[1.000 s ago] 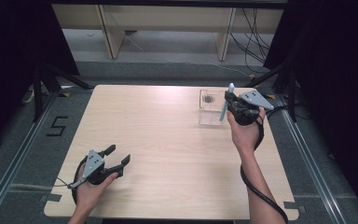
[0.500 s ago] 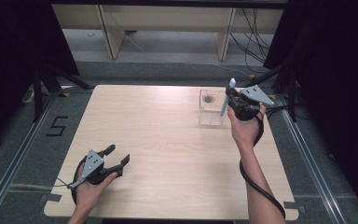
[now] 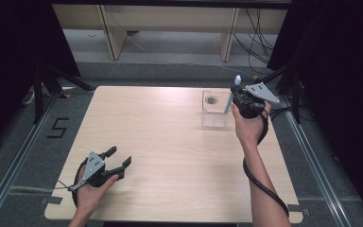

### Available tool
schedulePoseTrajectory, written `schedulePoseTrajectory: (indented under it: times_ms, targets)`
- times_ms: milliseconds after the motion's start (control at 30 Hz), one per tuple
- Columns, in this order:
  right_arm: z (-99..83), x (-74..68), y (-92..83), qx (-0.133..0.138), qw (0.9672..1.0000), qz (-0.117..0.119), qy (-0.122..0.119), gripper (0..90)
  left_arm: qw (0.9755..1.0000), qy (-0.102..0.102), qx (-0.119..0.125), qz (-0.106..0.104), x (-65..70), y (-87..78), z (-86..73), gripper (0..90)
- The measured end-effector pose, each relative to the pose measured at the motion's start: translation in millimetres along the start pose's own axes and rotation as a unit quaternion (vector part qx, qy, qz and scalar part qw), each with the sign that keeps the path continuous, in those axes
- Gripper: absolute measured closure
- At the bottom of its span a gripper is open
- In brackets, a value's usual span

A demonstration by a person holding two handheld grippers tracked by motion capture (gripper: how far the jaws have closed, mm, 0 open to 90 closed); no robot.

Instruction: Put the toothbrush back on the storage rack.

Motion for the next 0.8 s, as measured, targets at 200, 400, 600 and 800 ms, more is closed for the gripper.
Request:
schedulePoseTrajectory:
  times_ms: [200,400,600,800]
  targets:
    - [3.0,3.1,3.3,0.002,1.0000,-0.004,0.003,84.4,1.0000,0.001,-0.002,0.000,-0.1,0.0,-0.4,27.9]
    - [4.0,6.4,6.8,-0.002,0.9999,-0.010,0.002,84.4,1.0000,0.001,0.007,-0.005,-0.3,2.1,-1.2,28.0]
    - [4.3,9.3,11.3,0.000,0.9999,-0.016,0.003,84.4,1.0000,0.002,-0.002,-0.002,0.3,0.7,-1.0,28.1]
    - [1.4,12.4,14.5,-0.005,0.9998,-0.021,0.001,84.4,1.0000,0.000,0.006,-0.005,-0.6,2.3,-1.6,28.1]
Point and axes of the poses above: each handheld gripper's, and its own axes: y roughly forward along the jaws, z roughly out of its top, x roughly to its right, the point moved 2 cm from there along y, roughly forward along the jaws, and after that the axes turned 3 degrees about x, right-handed, at the moved point
